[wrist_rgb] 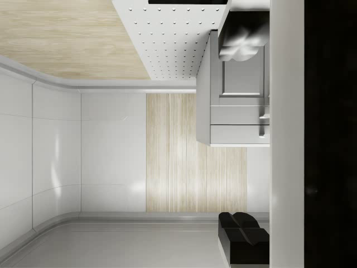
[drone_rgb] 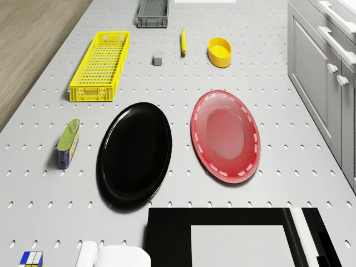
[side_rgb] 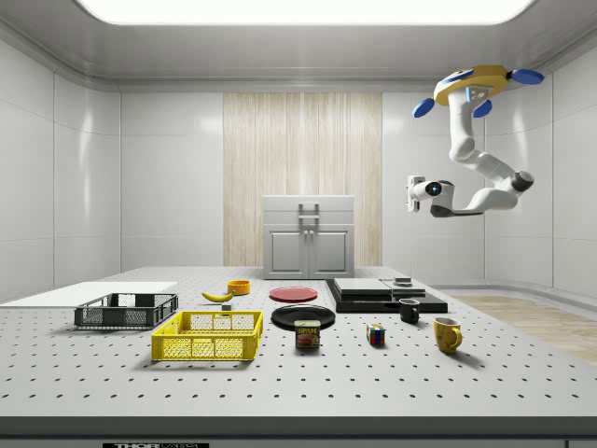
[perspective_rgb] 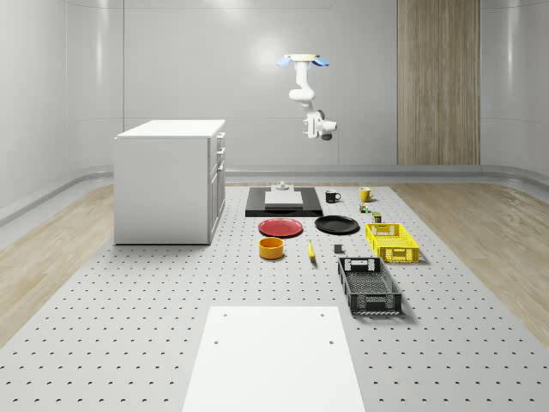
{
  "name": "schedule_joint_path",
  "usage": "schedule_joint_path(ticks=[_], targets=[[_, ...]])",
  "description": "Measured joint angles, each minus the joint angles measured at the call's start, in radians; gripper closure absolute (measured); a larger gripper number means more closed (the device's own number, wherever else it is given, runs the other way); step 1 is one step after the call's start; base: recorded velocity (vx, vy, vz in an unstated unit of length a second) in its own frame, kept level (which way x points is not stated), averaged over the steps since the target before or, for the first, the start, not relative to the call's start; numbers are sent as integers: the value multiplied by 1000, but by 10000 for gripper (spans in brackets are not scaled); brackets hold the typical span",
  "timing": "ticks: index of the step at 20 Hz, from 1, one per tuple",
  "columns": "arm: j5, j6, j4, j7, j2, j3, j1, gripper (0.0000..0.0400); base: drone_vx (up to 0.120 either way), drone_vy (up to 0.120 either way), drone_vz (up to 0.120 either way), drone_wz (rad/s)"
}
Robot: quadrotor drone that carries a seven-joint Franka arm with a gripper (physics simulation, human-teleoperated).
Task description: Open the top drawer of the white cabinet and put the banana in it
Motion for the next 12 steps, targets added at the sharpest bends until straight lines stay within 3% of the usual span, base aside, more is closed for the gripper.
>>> schedule_joint_path(ticks=[12], targets=[[-38, 54, -7, 31, -53, -28, 63, 0, 120, -120, 0, 0]])
